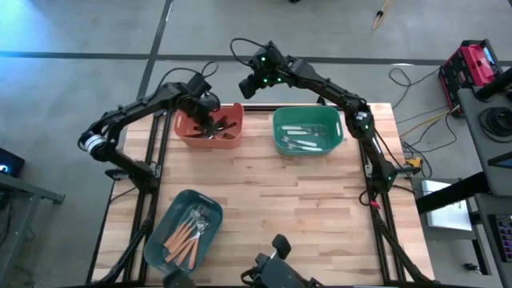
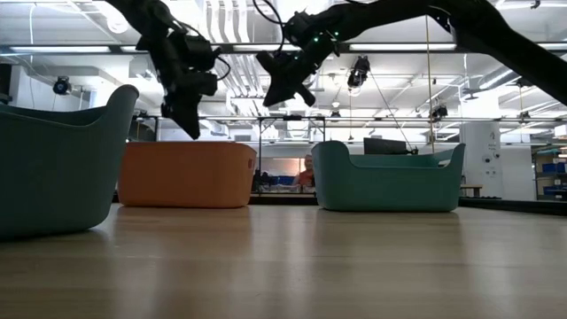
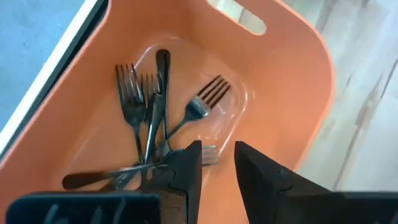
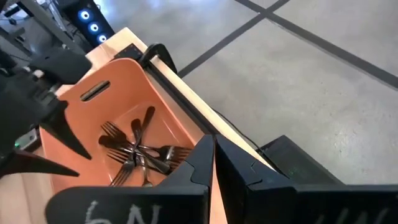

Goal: Sort silverware by color (type)
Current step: Adjust the black forks in the orange bin

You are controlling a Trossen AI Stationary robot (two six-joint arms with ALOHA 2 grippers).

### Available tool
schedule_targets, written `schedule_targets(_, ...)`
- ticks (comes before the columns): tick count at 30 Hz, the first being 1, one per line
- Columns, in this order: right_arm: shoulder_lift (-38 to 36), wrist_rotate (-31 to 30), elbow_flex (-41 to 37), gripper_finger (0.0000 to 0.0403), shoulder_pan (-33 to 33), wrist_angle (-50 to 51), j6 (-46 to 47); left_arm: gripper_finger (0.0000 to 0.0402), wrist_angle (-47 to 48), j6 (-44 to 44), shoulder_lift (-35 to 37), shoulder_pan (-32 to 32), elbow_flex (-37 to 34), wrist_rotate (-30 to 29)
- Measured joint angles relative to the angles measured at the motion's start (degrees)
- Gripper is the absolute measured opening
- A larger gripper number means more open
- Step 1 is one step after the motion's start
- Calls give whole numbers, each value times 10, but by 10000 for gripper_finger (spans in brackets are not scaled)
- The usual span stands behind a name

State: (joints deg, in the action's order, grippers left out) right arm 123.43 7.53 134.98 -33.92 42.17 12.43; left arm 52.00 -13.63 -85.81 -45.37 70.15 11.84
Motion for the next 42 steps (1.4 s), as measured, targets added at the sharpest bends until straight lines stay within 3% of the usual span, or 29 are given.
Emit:
schedule_targets(10, -23, 0, 0, 9, 0, 10, 13, 77, -85, 47, 98, -41, -99, -8)
schedule_targets(19, -23, -1, 0, 9, 3, 5, 26, 77, -187, 87, 155, -42, -108, -8)
schedule_targets(38, -23, -1, 0, 9, 3, 4, 25, 77, -192, 87, 113, -42, -108, -8)
schedule_targets(42, -23, -1, 0, 9, 3, 4, 19, 77, -189, 134, 87, -43, -108, -29)
